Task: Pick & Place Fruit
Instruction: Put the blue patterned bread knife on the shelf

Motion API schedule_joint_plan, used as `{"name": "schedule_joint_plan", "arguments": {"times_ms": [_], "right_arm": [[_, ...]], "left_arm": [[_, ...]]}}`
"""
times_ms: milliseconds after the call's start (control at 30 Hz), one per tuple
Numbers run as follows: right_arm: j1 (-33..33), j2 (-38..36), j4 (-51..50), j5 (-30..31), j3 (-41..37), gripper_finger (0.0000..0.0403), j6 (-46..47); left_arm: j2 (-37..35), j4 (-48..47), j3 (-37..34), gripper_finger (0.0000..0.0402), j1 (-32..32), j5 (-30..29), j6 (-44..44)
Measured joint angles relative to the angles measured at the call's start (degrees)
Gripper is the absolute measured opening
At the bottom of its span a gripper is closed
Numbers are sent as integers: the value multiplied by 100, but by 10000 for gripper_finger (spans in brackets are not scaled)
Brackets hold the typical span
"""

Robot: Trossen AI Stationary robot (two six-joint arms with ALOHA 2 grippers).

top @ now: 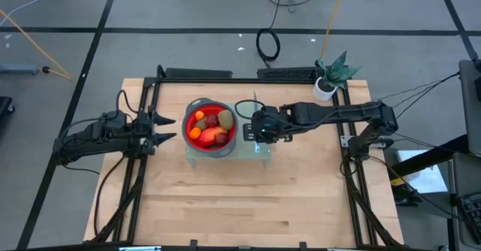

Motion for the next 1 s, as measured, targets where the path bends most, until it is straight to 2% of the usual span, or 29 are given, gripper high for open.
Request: {"name": "schedule_joint_plan", "arguments": {"times_ms": [233,367,567,1000], "right_arm": [[4,17,49,8,7,32,93],[4,272,71,-1,-4,36,106],[6,459,241,-287,4,35,87],[-17,439,0,-128,0,41,226]], "left_arm": [[2,0,-2,251,-1,-2,118],[0,0,0,251,-1,-4,118],[0,0,0,251,0,-2,118],[2,0,0,251,0,-2,118]]}}
